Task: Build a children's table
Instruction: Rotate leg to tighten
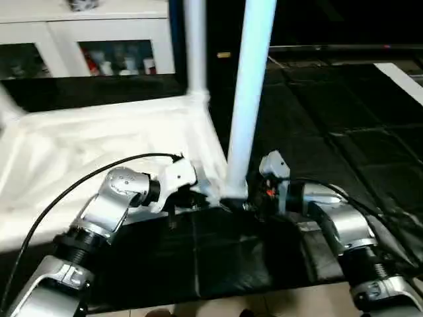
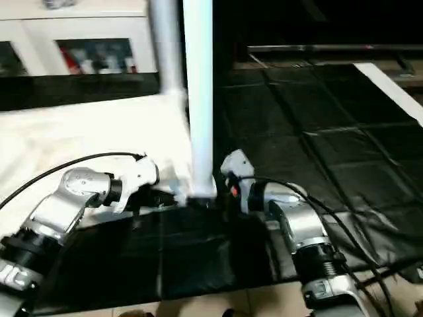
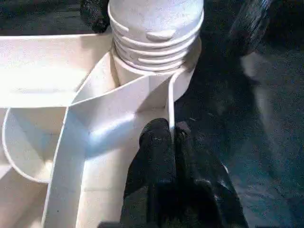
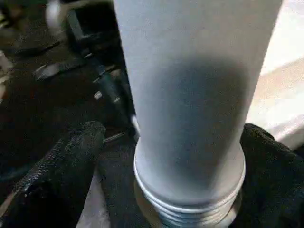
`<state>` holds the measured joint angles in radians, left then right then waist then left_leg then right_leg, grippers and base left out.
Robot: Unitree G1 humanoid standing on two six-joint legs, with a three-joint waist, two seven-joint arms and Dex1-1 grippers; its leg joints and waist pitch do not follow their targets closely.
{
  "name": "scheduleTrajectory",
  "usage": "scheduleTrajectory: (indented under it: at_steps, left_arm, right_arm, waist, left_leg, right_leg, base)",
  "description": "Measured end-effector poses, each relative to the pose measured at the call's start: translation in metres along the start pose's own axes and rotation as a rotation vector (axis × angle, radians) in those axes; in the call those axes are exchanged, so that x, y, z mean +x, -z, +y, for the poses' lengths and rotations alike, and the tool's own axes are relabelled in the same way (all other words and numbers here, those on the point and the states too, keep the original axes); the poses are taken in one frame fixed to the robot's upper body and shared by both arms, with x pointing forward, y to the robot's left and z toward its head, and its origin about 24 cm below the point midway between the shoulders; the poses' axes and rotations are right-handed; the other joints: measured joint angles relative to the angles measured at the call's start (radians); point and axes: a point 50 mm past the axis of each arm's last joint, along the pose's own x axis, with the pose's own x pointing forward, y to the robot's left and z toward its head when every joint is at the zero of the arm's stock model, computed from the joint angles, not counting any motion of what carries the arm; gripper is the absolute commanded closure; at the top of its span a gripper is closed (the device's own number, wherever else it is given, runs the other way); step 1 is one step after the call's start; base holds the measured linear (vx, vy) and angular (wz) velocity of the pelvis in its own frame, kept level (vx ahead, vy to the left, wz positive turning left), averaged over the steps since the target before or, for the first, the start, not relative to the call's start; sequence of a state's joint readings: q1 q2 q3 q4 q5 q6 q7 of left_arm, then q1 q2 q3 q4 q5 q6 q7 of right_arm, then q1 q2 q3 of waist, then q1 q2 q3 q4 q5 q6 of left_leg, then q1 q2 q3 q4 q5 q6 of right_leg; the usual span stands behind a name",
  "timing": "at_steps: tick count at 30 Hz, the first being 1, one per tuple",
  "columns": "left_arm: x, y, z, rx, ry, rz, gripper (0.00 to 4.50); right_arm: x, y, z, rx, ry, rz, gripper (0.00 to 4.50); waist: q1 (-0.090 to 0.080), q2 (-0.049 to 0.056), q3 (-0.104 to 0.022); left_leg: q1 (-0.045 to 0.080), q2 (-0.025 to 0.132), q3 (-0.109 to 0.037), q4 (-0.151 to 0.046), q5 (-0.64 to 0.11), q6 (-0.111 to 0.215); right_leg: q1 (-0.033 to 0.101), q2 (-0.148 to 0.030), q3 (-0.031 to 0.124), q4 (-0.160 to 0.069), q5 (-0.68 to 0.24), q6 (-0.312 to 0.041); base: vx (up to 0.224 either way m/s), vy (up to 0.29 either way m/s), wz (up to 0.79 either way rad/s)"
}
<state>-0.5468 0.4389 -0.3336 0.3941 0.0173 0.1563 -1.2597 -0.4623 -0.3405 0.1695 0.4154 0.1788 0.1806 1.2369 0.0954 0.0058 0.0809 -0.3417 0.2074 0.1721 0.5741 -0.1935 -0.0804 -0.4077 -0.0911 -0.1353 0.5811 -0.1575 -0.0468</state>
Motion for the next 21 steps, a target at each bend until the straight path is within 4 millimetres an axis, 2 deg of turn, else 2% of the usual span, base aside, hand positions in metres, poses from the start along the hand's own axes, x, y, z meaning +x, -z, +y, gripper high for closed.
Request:
scheduleTrajectory:
  at_steps: [3,7,8,11,21]
  left_arm:
    - [-0.001,0.0017,-0.0014,0.033,0.062,0.015,4.5]
    - [-0.002,0.0015,-0.0018,0.069,0.121,0.027,4.5]
    - [-0.0022,0.0006,-0.001,0.075,0.127,0.029,4.5]
    - [-0.0004,0.0003,-0.0012,0.098,0.158,0.035,4.5]
    - [-0.0004,-0.0001,0.0004,0.125,0.196,0.039,4.5]
  right_arm:
    - [-0.0054,-0.0019,0.0007,-0.042,-0.092,0.038,0.04]
    - [-0.0037,-0.0028,0.0029,-0.069,-0.181,0.059,0.04]
    - [-0.0029,-0.0029,0.003,-0.071,-0.192,0.061,0.3]
    - [-0.0017,-0.0028,0.0024,-0.065,-0.215,0.065,0.41]
    - [0.0012,-0.0034,0.0013,-0.079,-0.239,0.063,1.37]
  waist:
    - [0.0,-0.002,-0.001]
    - [0.005,-0.003,-0.001]
    - [0.006,-0.004,-0.001]
    - [0.009,-0.005,-0.001]
    - [0.018,-0.006,-0.001]
  left_leg:
    - [0.0,-0.002,0.004,0.002,0.0,0.0]
    - [-0.002,-0.002,0.004,0.005,0.0,0.0]
    - [-0.002,-0.001,0.004,0.006,0.0,0.0]
    - [-0.007,-0.001,0.004,0.011,0.0,0.0]
    - [-0.007,-0.001,0.003,0.012,-0.001,-0.002]
  right_leg:
    - [0.0,0.001,0.012,0.002,0.0,0.002]
    - [0.0,0.001,0.014,0.005,-0.001,0.003]
    - [0.0,0.001,0.014,0.006,-0.001,0.003]
    - [0.0,0.0,0.015,0.012,-0.003,0.007]
    - [0.0,0.0,0.015,0.015,-0.004,0.009]
  base:
    - [0.0,0.0,0.0]
    - [0.0,0.0,0.0]
    - [0.0,0.0,0.0]
    - [0.0,0.0,0.0]
    - [0.0,0.0,0.0]
